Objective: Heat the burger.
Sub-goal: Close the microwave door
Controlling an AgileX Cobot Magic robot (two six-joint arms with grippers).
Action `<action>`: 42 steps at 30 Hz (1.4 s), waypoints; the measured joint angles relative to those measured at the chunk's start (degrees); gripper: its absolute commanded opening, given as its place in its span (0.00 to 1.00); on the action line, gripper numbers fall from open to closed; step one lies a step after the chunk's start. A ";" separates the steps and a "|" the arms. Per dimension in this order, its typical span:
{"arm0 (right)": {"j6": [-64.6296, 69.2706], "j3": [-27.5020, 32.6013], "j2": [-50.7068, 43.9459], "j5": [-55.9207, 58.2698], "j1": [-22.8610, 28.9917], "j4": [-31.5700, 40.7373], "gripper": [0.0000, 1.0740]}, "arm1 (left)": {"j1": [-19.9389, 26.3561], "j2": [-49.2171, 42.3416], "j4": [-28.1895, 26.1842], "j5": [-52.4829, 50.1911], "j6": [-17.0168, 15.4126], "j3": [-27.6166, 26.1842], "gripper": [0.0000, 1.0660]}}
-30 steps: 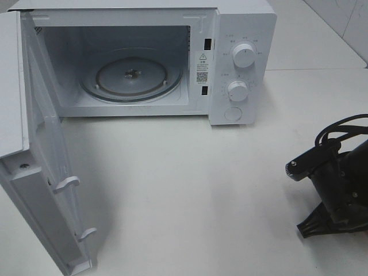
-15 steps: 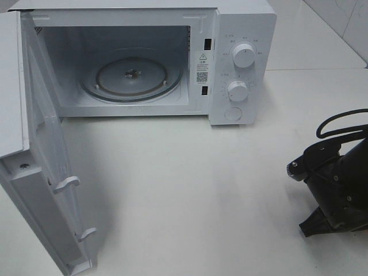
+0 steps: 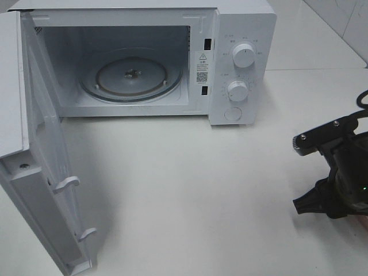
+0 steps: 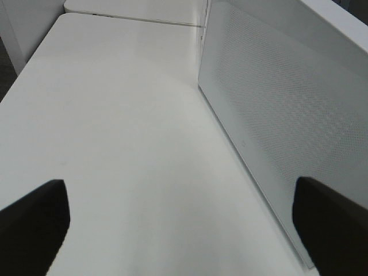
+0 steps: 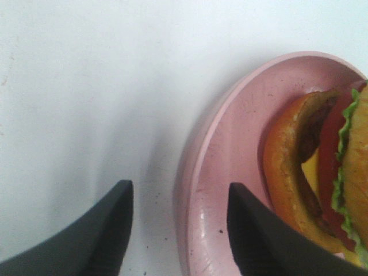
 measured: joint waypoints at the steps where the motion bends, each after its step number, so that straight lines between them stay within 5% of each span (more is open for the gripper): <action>1: 0.00 0.00 0.00 0.00 0.00 0.00 0.47 | 0.00 0.00 0.00 0.00 0.00 0.00 0.92; 11: -15.41 0.11 -16.79 -3.90 0.00 15.53 0.47 | 0.00 0.00 0.00 0.00 0.00 0.00 0.92; 35: -45.61 0.11 -38.45 -9.80 0.00 42.00 0.47 | 0.00 0.00 0.00 0.00 0.00 0.00 0.92; 42: -64.80 0.11 -45.95 -7.33 0.00 52.31 0.64 | 0.00 0.00 0.00 0.00 0.00 0.00 0.92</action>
